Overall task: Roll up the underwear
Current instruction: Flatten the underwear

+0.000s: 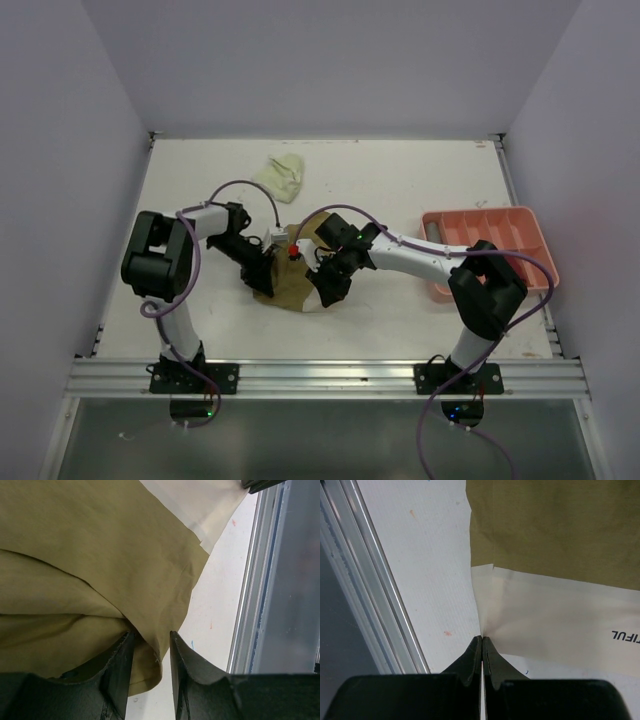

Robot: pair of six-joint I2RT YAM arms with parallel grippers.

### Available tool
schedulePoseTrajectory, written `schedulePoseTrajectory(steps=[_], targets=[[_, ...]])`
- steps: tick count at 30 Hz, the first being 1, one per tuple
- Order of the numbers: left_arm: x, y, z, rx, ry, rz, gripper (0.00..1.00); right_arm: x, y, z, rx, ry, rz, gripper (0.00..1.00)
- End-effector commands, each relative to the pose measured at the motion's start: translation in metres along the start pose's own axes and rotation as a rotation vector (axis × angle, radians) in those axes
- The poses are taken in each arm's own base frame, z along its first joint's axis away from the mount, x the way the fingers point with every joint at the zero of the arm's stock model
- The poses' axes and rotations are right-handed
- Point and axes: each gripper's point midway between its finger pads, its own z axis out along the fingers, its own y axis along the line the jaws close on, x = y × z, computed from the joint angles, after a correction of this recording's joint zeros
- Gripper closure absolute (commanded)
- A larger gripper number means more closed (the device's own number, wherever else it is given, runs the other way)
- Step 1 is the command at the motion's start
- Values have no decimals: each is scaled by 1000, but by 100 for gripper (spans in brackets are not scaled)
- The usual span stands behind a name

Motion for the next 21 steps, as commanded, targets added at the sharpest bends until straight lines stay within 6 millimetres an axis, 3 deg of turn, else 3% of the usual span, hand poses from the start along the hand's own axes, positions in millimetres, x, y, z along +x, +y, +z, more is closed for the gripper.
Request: schedulePoseTrajectory(steps=[1, 5, 7, 15, 18, 21], targets=[[-5, 3, 0, -10, 12, -4, 63, -6, 4, -10, 13, -31, -35, 100], [3, 5, -1, -45, 40, -3, 66, -4, 5, -10, 12, -28, -34, 100], [2, 2, -3, -42, 36, 7, 72, -3, 4, -10, 13, -24, -35, 100], [-14, -31, -17, 52, -21, 114, 89, -10, 7, -28, 45, -59, -74, 100], [-32, -36, -31, 38, -72, 171, 99, -21, 10, -44, 73, -101, -112, 100], [-62, -38, -53, 1, -143, 238, 100, -37, 8, -69, 132, -156, -166, 100]])
